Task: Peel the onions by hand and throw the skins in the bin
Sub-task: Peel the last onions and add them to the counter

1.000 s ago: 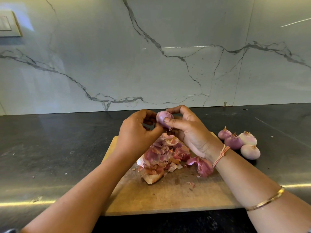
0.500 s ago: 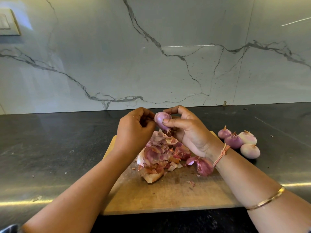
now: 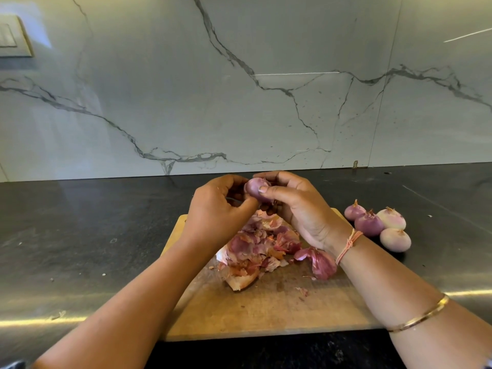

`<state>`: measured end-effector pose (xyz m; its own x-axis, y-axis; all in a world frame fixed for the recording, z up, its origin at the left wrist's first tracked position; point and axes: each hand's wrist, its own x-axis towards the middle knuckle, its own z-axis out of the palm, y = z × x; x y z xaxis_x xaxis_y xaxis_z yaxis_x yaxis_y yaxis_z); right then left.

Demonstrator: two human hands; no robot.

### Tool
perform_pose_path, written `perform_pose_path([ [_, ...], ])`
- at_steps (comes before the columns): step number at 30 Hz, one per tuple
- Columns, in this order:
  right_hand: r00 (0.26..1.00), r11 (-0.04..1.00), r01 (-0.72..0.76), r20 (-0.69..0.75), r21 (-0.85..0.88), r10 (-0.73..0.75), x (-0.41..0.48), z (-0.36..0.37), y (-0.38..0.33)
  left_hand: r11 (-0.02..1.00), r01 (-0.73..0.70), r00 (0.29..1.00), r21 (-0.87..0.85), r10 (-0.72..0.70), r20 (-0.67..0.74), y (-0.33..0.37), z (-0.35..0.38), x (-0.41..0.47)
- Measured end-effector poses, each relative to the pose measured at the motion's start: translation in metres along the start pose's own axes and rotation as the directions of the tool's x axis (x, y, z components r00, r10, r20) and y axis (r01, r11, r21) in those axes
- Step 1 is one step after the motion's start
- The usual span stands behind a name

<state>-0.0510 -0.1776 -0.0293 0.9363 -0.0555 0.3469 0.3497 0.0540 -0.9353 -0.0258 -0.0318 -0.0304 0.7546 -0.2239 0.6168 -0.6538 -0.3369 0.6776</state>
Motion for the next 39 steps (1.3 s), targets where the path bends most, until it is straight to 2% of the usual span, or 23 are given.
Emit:
perform_pose_path([
  [8,1.0,0.993,0.025,-0.002,-0.116,-0.026,-0.001,0.004,0.002,0.994,0.008,0.999,0.11,-0.004,-0.037,-0.007,0.002,0.005],
  [12,0.999,0.998,0.032,0.005,-0.055,-0.031,0.0,0.004,0.001,0.995,0.004,0.997,0.102,0.004,-0.08,-0.011,0.001,0.007],
  [21,0.998,0.984,-0.061,0.006,0.167,0.061,0.0,0.001,-0.006,0.996,-0.042,0.998,0.078,0.045,-0.04,-0.009,0.0,0.005],
  [25,0.995,0.975,-0.098,0.013,0.201,0.097,-0.001,0.0,-0.007,0.997,-0.042,0.999,0.064,0.043,-0.01,-0.007,0.0,0.003],
  [30,0.994,0.989,-0.052,0.1,0.137,0.039,-0.003,0.0,-0.01,0.993,-0.075,0.997,0.093,0.072,0.042,-0.007,0.001,0.0],
  [39,0.996,0.983,-0.088,0.0,0.16,0.089,0.002,0.007,-0.001,0.982,-0.074,0.997,0.173,0.076,-0.004,-0.006,0.004,0.0],
])
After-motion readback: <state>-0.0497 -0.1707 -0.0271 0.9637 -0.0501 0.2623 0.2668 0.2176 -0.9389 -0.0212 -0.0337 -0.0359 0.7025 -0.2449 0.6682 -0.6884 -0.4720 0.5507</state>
